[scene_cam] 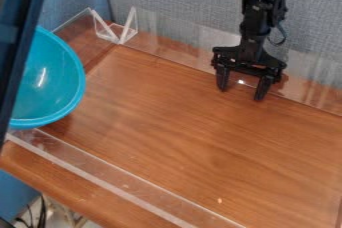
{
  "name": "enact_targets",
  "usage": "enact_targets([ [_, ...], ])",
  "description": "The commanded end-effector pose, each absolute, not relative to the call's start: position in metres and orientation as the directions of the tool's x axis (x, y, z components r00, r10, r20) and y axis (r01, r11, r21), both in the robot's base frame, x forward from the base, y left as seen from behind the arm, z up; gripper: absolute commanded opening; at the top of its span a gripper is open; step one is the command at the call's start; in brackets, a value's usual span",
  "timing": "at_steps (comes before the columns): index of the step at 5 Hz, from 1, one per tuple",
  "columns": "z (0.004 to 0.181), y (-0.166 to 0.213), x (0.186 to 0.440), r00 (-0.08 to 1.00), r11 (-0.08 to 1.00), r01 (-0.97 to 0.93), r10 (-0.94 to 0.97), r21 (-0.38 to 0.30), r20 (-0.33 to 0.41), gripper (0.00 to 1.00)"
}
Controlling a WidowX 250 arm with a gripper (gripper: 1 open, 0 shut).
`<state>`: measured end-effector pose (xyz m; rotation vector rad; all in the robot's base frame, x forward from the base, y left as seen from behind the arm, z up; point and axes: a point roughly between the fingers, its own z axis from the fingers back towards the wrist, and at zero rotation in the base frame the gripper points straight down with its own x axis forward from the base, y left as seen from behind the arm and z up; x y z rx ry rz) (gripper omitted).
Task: Remove the mushroom from inside the blue bowl and put it on the table
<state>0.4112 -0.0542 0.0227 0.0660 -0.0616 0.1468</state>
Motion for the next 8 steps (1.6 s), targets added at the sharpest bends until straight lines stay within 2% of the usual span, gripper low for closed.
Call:
enact_targets([
  [1, 0.033, -0.042, 0.416, 0.978, 0.980, -0.189, 0.182, 0.068, 0.103, 1.00],
  [8, 0.029, -0.031, 0.416, 0.961, 0.961, -0.263, 0.253, 0.088, 0.112, 1.00],
])
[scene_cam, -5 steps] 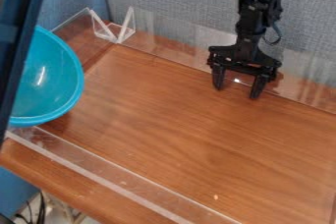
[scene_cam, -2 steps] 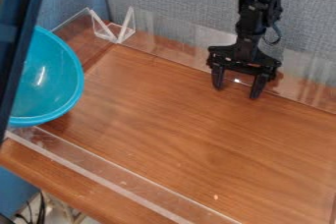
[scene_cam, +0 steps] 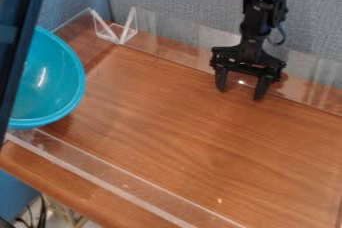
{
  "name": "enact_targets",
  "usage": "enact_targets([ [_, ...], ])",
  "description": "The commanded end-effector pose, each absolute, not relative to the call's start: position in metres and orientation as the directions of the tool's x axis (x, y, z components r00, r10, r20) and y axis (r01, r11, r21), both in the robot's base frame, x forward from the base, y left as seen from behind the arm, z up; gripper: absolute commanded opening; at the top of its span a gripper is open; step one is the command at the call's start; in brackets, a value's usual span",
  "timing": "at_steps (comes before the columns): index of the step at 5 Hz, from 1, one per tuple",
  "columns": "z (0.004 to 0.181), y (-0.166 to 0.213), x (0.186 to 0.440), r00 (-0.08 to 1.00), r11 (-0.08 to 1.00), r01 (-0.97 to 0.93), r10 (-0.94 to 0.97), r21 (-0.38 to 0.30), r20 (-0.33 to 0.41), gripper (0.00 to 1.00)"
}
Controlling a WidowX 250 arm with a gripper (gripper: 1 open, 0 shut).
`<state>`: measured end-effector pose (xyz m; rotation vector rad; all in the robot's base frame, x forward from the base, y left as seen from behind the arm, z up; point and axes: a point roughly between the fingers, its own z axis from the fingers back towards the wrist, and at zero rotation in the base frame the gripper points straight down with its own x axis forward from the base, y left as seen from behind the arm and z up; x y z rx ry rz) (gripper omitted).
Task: Remove the mushroom from inside the blue bowl and put it on the table
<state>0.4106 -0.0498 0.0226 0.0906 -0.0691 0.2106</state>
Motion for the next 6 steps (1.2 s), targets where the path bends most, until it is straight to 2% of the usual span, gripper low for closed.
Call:
enact_targets([
  [1, 0.0288, -0.0294, 0.4172, 0.958, 0.958, -0.274, 0.263, 0.091, 0.113, 1.00],
  [3, 0.0271, -0.0266, 0.4169, 0.953, 0.951, -0.292, 0.281, 0.097, 0.115, 1.00],
  [4, 0.0255, -0.0259, 0.4163, 0.952, 0.950, -0.295, 0.284, 0.103, 0.109, 0.00],
  [6, 0.0324, -0.0225, 0.4132, 0.954, 0.951, -0.290, 0.278, 0.110, 0.110, 0.00],
])
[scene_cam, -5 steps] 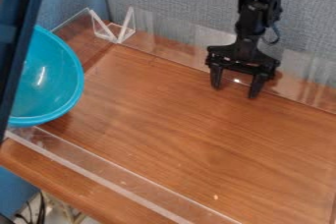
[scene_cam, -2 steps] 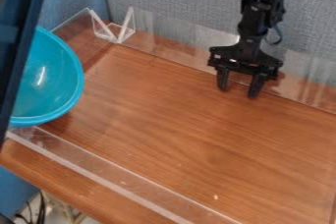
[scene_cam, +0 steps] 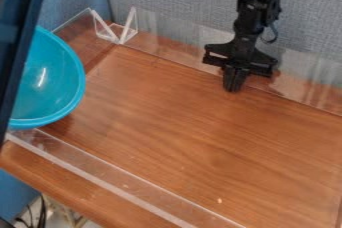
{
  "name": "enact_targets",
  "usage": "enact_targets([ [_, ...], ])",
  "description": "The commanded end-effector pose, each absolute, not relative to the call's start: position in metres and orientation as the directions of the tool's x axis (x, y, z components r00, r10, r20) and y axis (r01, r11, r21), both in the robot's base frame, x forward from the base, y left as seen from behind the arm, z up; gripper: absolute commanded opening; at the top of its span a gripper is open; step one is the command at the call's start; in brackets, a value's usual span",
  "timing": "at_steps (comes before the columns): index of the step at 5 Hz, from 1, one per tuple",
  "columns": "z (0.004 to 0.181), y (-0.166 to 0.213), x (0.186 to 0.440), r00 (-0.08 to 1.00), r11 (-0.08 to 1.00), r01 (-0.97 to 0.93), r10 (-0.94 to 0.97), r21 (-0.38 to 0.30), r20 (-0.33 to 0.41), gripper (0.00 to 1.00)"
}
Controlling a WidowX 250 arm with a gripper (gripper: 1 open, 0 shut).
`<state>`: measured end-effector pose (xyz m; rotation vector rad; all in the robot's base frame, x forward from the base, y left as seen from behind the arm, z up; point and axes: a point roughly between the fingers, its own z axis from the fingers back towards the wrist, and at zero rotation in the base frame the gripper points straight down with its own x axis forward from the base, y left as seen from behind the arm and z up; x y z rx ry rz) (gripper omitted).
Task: Remove the mushroom from inside the blue bowl and put it on the table
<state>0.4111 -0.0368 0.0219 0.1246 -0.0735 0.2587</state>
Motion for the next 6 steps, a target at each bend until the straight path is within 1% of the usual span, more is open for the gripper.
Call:
enact_targets([
  [1, 0.041, -0.020, 0.411, 0.953, 0.950, -0.291, 0.278, 0.111, 0.119, 0.00],
  [3, 0.060, -0.016, 0.408, 0.951, 0.952, -0.290, 0.275, 0.102, 0.142, 0.00],
  [6, 0.092, -0.013, 0.403, 0.948, 0.960, -0.274, 0.259, 0.061, 0.184, 0.00],
])
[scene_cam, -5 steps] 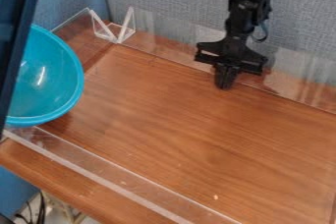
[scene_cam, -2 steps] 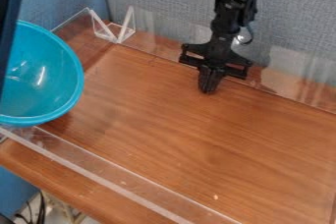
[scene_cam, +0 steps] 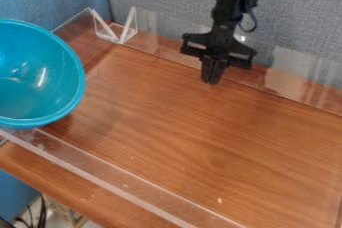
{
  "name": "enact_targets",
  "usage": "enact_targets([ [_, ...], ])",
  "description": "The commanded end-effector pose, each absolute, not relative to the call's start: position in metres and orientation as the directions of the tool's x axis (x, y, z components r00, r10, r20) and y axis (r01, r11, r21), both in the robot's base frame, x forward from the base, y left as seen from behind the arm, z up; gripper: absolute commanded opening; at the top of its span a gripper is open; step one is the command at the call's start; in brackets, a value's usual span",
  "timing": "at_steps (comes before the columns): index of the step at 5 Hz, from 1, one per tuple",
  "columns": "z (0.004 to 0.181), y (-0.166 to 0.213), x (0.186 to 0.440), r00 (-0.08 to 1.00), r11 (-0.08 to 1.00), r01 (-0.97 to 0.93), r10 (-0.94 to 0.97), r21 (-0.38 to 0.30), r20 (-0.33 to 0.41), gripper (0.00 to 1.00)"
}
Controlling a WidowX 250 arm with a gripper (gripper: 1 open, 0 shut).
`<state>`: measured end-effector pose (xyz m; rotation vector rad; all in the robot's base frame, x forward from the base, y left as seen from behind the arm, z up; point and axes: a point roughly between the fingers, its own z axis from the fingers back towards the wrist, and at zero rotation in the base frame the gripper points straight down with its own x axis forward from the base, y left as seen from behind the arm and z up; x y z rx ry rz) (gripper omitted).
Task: Remove the mushroom from inside the blue bowl and put it on the table
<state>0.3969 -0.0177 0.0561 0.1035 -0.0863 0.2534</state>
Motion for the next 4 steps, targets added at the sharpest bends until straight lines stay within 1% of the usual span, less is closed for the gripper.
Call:
enact_targets([
  [1, 0.103, -0.011, 0.400, 0.946, 0.962, -0.269, 0.255, 0.050, 0.198, 0.00],
  [3, 0.120, -0.012, 0.398, 0.946, 0.968, -0.248, 0.236, 0.027, 0.223, 0.00],
  [4, 0.133, -0.009, 0.396, 0.942, 0.970, -0.243, 0.234, 0.009, 0.241, 0.00],
])
